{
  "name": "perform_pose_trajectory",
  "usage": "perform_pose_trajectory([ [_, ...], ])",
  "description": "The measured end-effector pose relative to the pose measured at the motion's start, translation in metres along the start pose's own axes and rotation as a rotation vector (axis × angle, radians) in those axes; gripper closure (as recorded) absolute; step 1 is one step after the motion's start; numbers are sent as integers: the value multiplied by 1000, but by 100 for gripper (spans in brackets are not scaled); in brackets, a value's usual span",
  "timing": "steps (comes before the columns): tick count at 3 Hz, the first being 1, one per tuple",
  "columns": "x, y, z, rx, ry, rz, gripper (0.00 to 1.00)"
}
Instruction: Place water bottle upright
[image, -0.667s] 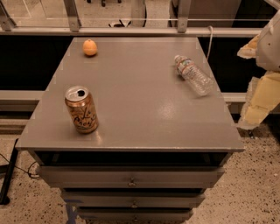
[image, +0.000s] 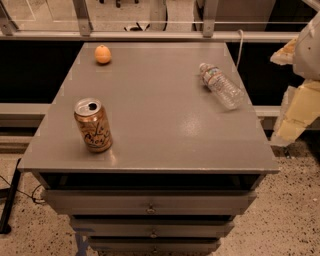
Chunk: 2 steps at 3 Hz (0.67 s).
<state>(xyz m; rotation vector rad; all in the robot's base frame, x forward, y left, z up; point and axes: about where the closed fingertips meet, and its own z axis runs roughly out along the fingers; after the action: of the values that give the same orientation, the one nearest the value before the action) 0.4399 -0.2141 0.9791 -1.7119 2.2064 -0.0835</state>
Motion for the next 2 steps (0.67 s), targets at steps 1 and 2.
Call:
perform_pose_trajectory([
  [1,-13,-31,24,20,-32,44,0],
  [2,-27,-85,60,24,-51,150,0],
])
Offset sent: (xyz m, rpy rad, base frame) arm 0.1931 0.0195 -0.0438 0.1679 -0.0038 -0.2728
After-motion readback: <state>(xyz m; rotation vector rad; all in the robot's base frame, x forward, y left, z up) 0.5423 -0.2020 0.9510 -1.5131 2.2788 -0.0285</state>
